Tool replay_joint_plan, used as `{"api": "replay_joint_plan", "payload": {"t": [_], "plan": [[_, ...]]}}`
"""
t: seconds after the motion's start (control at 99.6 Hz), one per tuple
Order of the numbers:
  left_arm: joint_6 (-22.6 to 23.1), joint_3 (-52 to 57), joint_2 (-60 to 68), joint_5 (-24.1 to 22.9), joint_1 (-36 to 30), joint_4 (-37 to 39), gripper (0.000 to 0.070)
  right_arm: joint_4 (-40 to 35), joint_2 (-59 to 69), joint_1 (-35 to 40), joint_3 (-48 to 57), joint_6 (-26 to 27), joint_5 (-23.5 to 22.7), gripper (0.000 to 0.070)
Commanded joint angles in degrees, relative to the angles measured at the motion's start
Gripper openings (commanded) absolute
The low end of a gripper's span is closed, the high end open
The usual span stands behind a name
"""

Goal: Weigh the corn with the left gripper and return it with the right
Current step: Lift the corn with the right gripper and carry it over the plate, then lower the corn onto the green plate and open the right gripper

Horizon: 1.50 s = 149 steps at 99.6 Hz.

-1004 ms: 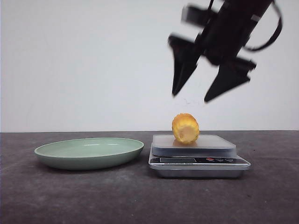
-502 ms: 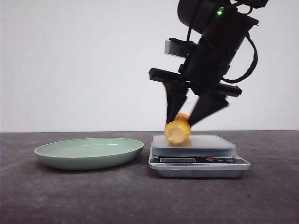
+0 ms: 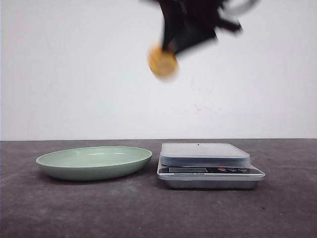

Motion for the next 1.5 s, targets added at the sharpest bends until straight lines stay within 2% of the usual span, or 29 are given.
{"api": "replay_joint_plan", "payload": {"t": [0.0,0.201,0.271,0.402,0.793,1.486], "plan": [[1.7,0.6,0.0,-0.1,-0.4,0.9,0.0424,1.0,0.2,2.5,3.7,0.1,0.2,0.0],[3.2,0.6,0.0,-0.3,-0.4,3.3,0.0424,0.7,3.9,7.9,13.4,-0.1,2.9,0.0],[3.5,0.6,0.0,-0.3,-0.4,4.0,0.0424,0.4,10.2,8.5,17.6,1.1,3.2,0.0],[4.6,0.6,0.0,-0.2,-0.4,3.8,0.0424,0.3,16.0,8.4,17.9,3.8,3.0,0.0],[5.9,0.6,0.0,-0.2,-0.4,3.3,0.0424,0.8,29.3,8.5,17.9,4.9,3.0,0.0],[7.5,0.6,0.0,-0.2,-0.4,3.4,0.0424,2.3,33.0,7.0,17.9,5.5,3.0,0.0]]}}
